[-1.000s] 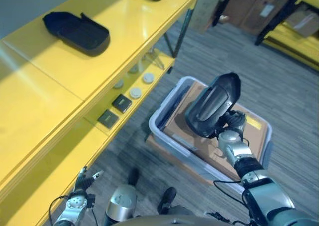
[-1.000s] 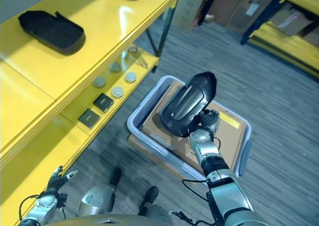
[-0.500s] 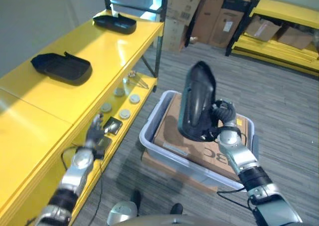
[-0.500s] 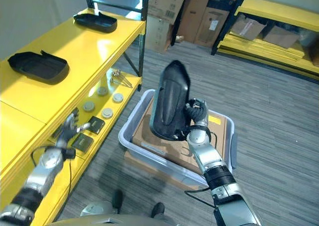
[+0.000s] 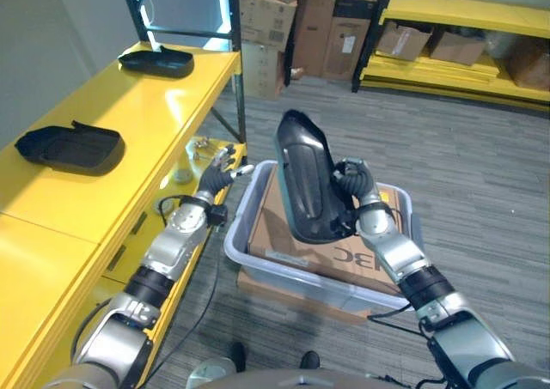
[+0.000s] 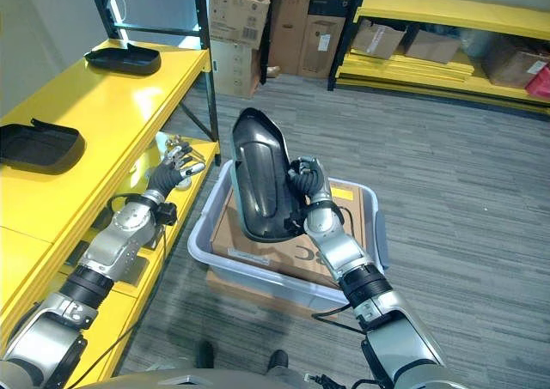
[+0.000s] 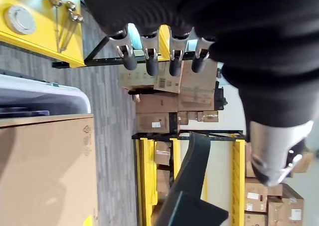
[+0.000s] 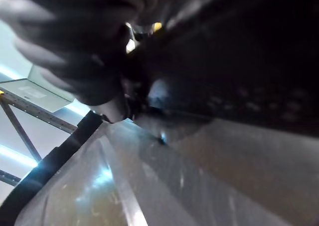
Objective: Move parts from the plastic box to the shelf.
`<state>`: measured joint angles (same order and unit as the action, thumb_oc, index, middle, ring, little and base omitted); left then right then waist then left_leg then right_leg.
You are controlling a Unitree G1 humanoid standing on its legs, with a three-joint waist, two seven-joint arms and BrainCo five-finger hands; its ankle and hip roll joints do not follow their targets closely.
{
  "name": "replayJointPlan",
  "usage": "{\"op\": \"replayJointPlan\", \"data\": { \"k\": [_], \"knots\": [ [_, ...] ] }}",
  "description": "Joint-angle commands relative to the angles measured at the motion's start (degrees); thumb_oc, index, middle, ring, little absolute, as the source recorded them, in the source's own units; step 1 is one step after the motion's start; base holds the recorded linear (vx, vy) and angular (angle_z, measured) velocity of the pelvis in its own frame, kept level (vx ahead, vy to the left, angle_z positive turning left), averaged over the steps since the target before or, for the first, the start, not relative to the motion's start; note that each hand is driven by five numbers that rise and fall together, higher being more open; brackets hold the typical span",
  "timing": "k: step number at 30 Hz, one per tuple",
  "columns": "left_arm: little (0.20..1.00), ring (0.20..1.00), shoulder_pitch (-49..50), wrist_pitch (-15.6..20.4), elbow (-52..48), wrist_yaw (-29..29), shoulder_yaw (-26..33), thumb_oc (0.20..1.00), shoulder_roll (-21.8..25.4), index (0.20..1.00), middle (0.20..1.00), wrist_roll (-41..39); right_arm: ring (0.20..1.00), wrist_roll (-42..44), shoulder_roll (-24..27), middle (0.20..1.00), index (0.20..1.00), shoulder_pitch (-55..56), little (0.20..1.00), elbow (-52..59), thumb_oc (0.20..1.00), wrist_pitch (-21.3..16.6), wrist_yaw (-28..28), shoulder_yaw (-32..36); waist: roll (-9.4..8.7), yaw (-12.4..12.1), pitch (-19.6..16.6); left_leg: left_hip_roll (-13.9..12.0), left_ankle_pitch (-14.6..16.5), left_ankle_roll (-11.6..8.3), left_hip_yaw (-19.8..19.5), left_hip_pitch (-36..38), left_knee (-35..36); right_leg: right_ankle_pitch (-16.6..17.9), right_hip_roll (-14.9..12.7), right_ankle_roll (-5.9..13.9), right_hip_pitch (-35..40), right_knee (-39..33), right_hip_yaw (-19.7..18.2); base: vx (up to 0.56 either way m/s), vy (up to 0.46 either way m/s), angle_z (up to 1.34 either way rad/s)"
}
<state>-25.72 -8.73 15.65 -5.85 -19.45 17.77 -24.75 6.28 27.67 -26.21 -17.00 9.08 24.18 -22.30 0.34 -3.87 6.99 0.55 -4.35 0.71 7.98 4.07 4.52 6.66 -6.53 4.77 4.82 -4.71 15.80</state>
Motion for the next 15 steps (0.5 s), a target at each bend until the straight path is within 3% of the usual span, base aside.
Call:
{"op": "replayJointPlan", "data": {
  "k": [1, 7, 15],
  "knots": [
    [1.000, 1.000, -5.27, -1.30, 7.02, -2.21, -4.05, 1.000, -1.52, 1.000, 1.000, 0.62, 0.200, -1.76, 0.53, 0.200, 0.200, -5.69, 0.200, -1.78, 0.200, -2.75, 0.39, 0.67, -0.51, -1.68, -4.72, -3.38, 4.24, -2.36, 1.33, 0.16, 0.04, -3.73, -2.01, 4.76, -1.03, -0.29, -0.72, 0.03, -0.003, -0.03],
    [1.000, 1.000, -6.00, -5.41, 10.90, -3.26, -4.05, 1.000, -2.77, 1.000, 1.000, -4.21, 0.200, -1.99, 0.36, 0.200, 0.200, -5.78, 0.200, -2.39, 0.200, -2.60, 0.38, 1.18, -0.38, -0.75, -4.97, -3.49, 4.59, -2.31, 1.81, 0.49, -0.17, -3.90, -1.85, 4.77, -1.08, -0.29, -1.26, 0.02, -0.004, -0.06],
    [1.000, 1.000, -5.73, -5.57, 10.86, 2.51, -3.98, 1.000, -5.35, 1.000, 1.000, -18.81, 0.200, -2.21, 0.53, 0.200, 0.200, -5.34, 0.200, -3.35, 0.200, -2.67, -0.47, 1.06, -0.14, 0.01, -4.95, -3.54, 4.81, -2.37, 2.14, 0.88, -0.31, -3.75, -1.82, 4.75, -1.02, -0.29, -1.33, 0.02, -0.002, -0.04]
  ]
}}
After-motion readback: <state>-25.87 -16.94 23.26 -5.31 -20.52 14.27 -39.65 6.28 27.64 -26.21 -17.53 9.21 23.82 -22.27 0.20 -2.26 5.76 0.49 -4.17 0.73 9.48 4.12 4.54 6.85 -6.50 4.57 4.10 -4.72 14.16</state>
